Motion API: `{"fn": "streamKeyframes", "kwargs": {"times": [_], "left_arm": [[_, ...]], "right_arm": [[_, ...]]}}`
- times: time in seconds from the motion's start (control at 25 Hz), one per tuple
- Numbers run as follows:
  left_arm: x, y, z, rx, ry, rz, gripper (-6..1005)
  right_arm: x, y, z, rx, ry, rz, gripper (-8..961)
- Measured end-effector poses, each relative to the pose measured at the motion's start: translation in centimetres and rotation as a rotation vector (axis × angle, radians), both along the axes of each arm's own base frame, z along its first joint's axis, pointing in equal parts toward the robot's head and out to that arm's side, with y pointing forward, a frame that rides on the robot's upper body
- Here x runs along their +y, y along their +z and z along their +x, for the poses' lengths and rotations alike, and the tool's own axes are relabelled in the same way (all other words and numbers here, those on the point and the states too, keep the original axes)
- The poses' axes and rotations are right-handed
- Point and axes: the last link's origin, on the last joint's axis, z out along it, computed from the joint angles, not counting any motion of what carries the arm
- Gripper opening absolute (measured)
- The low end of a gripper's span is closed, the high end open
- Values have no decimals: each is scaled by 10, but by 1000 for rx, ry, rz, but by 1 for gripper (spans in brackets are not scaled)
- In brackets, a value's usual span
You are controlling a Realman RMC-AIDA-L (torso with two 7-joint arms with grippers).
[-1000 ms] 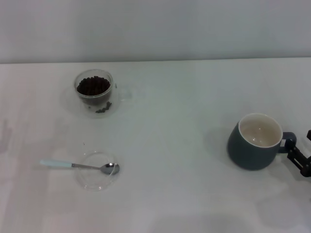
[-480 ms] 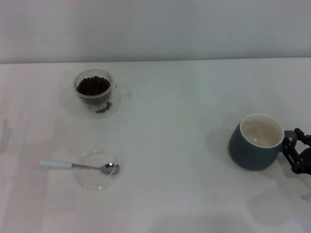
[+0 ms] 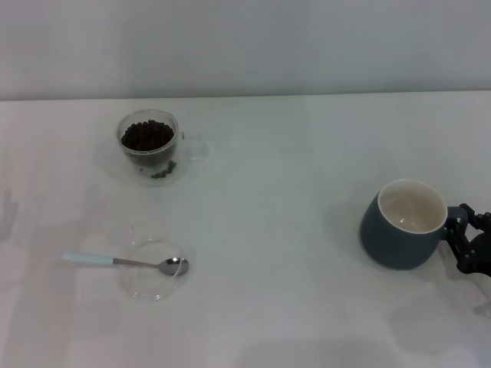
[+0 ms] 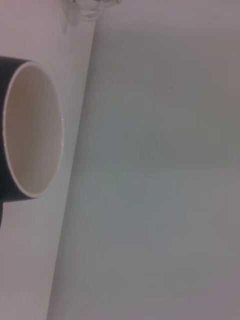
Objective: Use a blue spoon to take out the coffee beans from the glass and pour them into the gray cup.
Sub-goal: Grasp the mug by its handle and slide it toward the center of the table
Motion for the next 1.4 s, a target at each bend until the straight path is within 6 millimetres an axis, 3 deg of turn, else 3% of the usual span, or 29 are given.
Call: {"fn": "streamKeyframes", "kwargs": {"times": [0.36,0.64,1.4], "left_arm": [[-1,-1,0,0,0,-3,786],[-1,-1,0,-1,1,-5,786],[-4,-4,-1,-6,6,-9,786]], "right_arm": [[3,-1,-1,-2,-3,-3,155],[6,-9,-10,1,35,-38,140],[23,-55,-67,22,213,-199,142]]}}
